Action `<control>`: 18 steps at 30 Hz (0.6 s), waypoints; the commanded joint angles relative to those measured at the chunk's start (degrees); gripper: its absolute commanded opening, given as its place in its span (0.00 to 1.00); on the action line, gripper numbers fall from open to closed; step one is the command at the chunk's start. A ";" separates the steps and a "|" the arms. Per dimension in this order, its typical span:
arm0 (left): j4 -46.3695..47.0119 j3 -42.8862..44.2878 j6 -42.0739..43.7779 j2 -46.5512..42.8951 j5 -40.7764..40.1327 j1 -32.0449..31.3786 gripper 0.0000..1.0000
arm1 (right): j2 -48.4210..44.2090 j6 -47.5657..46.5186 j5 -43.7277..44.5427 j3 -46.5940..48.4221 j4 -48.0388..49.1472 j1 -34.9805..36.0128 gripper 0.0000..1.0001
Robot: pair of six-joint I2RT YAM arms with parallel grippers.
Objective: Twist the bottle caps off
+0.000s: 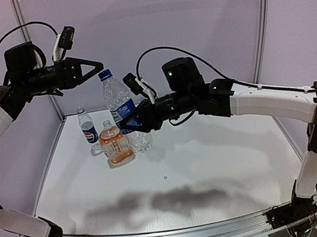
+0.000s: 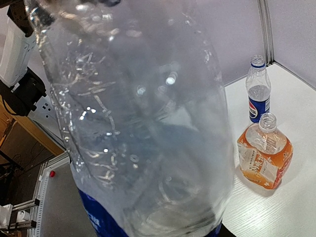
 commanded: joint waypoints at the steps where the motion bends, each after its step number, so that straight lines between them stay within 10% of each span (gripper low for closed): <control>1: -1.58 1.51 1.11 0.46 -0.75 -1.20 0.73 | -1.50 -1.19 -1.00 -0.23 -0.06 0.80 0.39; 18: -3.72 0.44 1.88 0.98 -6.18 -2.96 0.44 | -2.24 -2.84 -0.08 -0.40 -0.74 1.43 0.37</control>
